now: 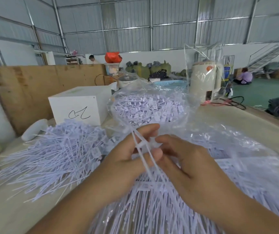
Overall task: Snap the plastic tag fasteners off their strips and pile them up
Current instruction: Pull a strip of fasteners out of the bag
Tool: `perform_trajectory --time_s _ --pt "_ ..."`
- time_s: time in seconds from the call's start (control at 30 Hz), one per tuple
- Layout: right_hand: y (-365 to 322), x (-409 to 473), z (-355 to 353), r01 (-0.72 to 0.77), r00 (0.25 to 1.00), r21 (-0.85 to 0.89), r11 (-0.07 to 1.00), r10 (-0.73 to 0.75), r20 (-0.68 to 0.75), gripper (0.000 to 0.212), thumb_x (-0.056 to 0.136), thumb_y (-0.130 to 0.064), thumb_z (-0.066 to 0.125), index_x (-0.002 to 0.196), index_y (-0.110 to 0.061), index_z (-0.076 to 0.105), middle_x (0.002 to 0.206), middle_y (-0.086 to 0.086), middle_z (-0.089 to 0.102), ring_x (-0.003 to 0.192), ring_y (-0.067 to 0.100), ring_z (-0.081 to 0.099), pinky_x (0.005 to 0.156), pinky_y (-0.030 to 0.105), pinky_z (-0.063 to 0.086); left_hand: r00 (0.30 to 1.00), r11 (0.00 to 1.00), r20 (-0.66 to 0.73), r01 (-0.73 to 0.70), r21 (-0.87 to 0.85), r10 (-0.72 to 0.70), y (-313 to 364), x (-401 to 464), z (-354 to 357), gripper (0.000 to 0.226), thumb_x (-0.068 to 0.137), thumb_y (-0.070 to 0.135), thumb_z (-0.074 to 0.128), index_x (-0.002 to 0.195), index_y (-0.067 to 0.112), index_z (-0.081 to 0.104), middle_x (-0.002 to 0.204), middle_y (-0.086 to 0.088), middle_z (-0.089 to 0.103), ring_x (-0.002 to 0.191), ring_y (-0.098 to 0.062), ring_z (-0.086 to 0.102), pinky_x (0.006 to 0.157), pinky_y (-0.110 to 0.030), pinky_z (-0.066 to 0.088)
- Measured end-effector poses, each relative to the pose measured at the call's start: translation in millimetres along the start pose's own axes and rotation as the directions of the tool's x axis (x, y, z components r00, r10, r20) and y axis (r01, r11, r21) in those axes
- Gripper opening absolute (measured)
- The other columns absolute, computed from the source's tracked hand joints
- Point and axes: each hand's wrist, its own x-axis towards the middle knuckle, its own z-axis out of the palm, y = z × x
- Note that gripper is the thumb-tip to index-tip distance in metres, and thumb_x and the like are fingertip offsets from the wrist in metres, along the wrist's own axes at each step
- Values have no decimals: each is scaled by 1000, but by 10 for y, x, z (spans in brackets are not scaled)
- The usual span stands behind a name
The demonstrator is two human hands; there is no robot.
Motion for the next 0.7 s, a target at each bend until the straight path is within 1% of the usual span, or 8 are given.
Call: perform_trajectory --time_s 0.1,0.2,0.27,0.37,0.43,0.5,0.6,0.7 --pt "13 -18 -42 -38 998 -4 999 39 54 47 96 -62 31 123 -34 57 95 -18 64 89 -5 58 75 24 44 992 998 -117 -42 36 46 7 16 -9 19 82 43 64 99 37 69 104 9 72 102 -4 66 82 -18 52" --pt "42 -23 -153 -70 993 -107 992 80 88 43 92 -63 26 90 -34 57 74 -16 54 74 2 53 68 28 41 957 996 -276 -93 8 92 66 24 -52 21 82 40 60 90 25 71 94 12 73 89 1 68 69 -6 48" --pt "60 -33 -235 -122 986 -191 974 142 92 42 88 -68 22 74 -36 45 68 -12 50 68 3 51 66 29 43 937 992 -327 -119 31 122 96 48 -120 20 83 42 60 87 26 72 92 10 73 84 -1 67 74 -13 50" --pt "89 -15 -326 -156 981 -287 945 181 65 55 86 -75 21 66 -27 41 65 -3 48 60 7 49 61 35 45 930 984 -348 -156 -88 116 60 93 -239 17 81 42 66 83 27 74 89 1 73 82 -14 66 86 -39 54" --pt "80 2 -364 -131 991 -329 935 135 -10 57 83 -77 24 60 -26 37 62 -3 45 56 7 47 56 35 43 929 973 -353 -177 -151 114 29 114 -301 16 80 41 67 88 28 74 88 -2 73 84 -19 68 81 -38 57" --pt "-4 18 -380 -104 994 -353 930 88 -60 51 83 -74 33 58 -30 33 60 -5 44 55 6 45 52 33 39 934 977 -322 -193 -87 156 -24 121 -303 21 80 43 65 98 31 70 92 -2 73 87 -20 69 75 -33 58" --pt "-13 8 -358 -85 994 -431 898 48 -97 43 85 -65 46 61 -33 30 65 -9 46 59 5 44 54 31 39 955 979 -214 -193 67 203 -110 97 -186 20 78 37 66 97 32 68 93 8 70 87 -8 67 71 -30 58" --pt "-53 11 -338 -16 999 -411 912 0 -40 32 91 -58 37 67 -40 27 72 -19 41 68 0 42 62 22 32 986 957 -44 -144 253 160 -127 13 -34 21 74 42 66 94 40 66 94 13 68 88 -4 65 80 -30 55"
